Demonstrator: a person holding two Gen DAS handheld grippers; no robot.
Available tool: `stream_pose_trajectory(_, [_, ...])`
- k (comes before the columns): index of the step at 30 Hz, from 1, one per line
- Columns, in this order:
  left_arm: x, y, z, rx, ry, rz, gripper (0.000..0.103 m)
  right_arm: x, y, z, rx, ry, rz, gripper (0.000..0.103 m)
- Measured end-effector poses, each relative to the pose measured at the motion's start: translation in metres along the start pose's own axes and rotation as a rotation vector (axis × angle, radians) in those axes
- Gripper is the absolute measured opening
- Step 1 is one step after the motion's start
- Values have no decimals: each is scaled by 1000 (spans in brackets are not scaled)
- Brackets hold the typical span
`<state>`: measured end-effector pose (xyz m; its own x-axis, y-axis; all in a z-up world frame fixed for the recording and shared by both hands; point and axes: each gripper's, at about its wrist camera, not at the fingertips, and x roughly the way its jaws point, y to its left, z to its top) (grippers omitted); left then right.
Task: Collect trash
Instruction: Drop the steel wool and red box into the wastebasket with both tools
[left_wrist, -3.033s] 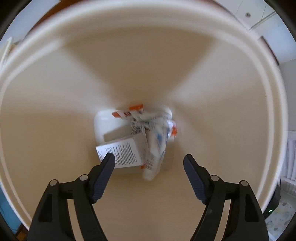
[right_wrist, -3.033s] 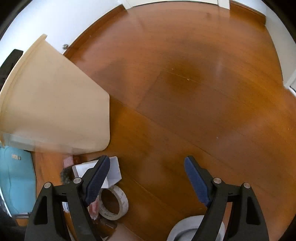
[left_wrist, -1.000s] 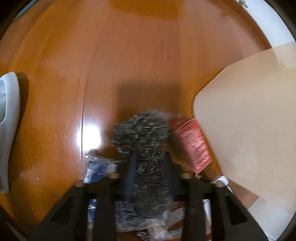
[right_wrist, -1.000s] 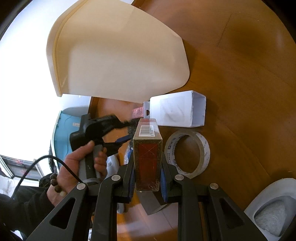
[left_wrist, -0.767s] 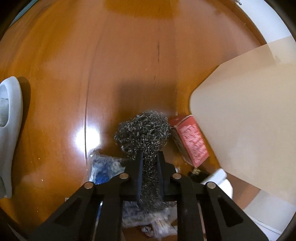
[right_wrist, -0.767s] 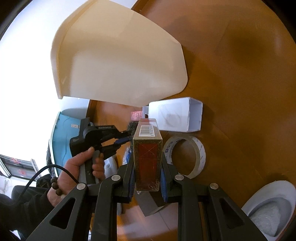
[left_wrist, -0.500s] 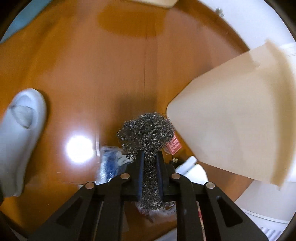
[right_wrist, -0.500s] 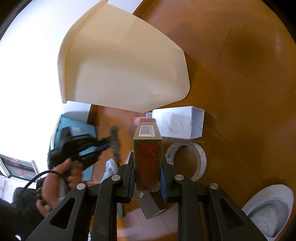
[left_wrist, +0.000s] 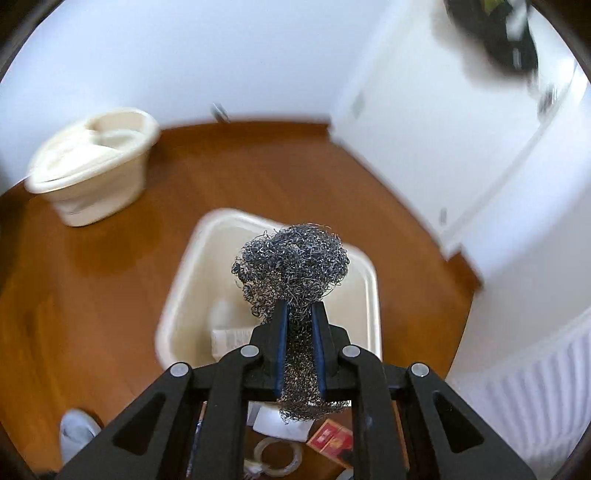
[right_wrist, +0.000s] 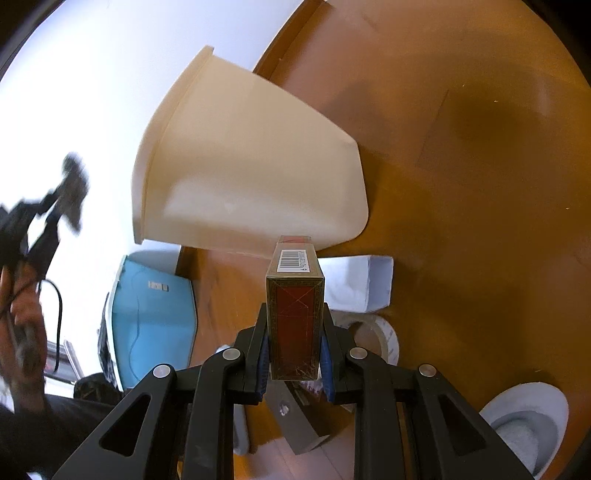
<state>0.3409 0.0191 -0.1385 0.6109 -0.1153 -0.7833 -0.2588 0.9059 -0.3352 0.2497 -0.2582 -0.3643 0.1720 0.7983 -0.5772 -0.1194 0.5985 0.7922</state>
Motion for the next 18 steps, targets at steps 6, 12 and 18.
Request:
stream_pose_trajectory(6, [96,-5,8,-3,220,79,22,-4,-6,1,-1,4,-12,24])
stream_pose_trajectory(12, [71,-17,8,-20,103,44,56,-18,-11,8,-11,-19,-45,24])
stream_pose_trajectory(18, [-5,15,-28,-91,-82,99,59,-65,26,52,-107,-167,-27,24])
